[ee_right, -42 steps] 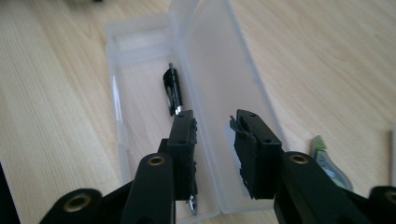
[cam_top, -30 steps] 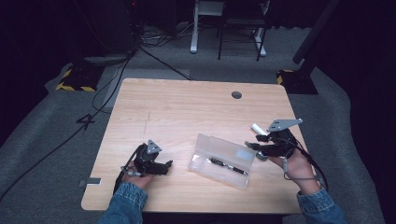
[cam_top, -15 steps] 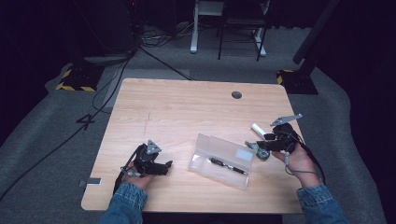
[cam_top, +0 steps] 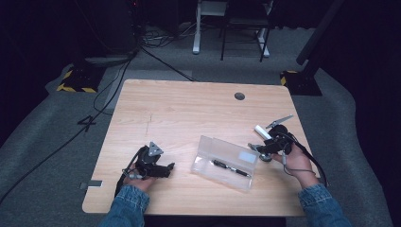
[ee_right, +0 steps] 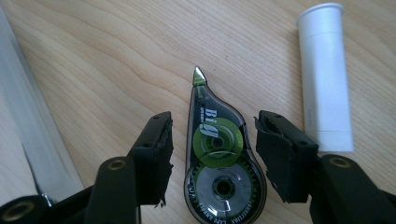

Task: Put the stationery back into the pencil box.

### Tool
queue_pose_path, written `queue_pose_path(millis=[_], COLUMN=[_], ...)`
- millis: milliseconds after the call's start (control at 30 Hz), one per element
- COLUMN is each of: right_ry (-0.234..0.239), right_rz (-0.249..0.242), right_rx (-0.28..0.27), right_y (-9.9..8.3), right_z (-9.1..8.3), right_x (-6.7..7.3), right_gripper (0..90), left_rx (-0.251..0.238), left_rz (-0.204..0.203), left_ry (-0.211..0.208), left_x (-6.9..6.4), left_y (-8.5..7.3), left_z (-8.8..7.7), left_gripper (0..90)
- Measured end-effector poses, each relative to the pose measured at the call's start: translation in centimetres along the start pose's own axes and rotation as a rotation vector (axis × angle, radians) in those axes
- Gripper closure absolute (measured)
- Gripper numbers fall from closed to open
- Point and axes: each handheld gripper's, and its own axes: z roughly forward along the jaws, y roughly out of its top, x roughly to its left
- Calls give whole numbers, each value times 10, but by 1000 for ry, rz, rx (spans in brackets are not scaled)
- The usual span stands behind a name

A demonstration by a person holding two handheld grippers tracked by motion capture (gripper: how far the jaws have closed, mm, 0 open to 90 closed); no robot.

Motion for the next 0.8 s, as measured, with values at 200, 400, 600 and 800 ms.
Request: queue_pose_path(millis=[200, 400, 600, 800], right_ry=[3, -7, -21, -43], right_rz=[11, 0, -14, -29], right_rx=[33, 51, 77, 74], right_y=[-1, -2, -2, -2], right_z=[10, 17, 24, 25], right_x=[-4, -4, -2, 0], right_gripper=[439, 419, 411, 443], left_rx=[0, 0, 0, 0], left_rz=[0, 0, 0, 0], left_ry=[1, 0, 0, 0], left_x=[0, 0, 0, 0], left_y=[0, 0, 0, 0], left_z=[0, 0, 0, 0], left_gripper=[123, 123, 123, 123])
